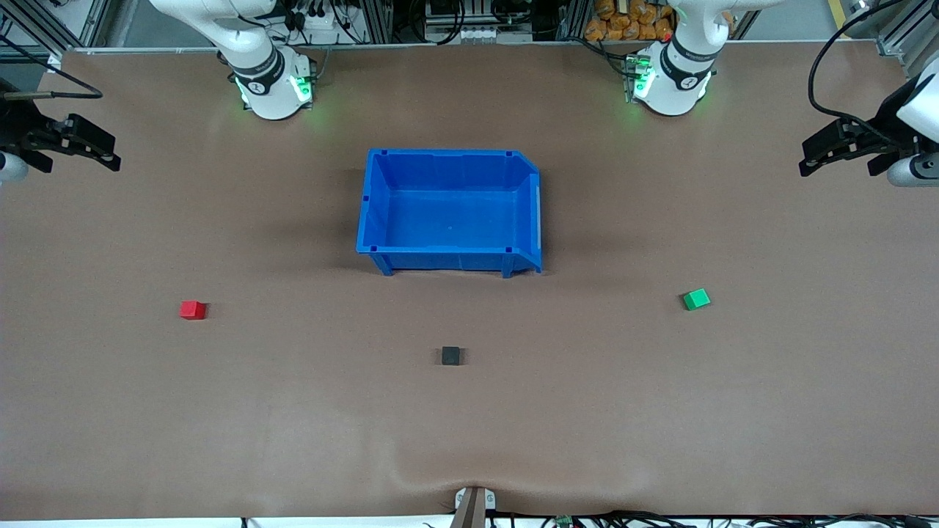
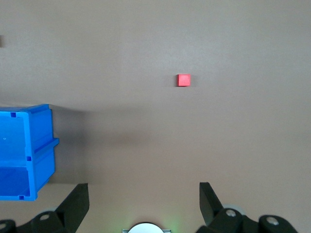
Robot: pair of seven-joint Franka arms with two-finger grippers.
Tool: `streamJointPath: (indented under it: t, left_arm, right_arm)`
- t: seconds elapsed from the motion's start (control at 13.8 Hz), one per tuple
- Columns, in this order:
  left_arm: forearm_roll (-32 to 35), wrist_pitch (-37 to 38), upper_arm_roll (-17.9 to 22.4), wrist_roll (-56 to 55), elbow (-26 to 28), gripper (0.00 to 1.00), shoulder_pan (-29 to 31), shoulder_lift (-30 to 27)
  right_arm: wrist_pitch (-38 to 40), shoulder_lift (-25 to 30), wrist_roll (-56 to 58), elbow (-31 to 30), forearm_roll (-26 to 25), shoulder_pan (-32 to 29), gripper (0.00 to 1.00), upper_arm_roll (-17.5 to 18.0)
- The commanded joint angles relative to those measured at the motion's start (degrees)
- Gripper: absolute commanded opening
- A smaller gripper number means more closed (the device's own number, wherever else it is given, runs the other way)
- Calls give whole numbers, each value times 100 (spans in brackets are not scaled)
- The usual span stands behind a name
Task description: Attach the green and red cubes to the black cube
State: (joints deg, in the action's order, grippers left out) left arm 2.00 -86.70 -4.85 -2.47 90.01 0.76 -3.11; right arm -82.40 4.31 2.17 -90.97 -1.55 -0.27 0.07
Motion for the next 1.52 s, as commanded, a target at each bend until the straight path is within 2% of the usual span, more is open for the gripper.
streamJointPath:
  t: [0.0,0.43,1.45]
  left_arm:
    - [107,118,-7,-25,-142,100,21,38]
    - [90,118,-16,-34,-291,100,21,214]
    - [98,303,-68,-201,-107,100,21,179]
  right_arm:
    - [14,-9,12,62,22,35,100,-25]
    - [-13,-26,21,53,40,9,100,-33]
    - [-56,-193,91,97,-4,-44,100,-51]
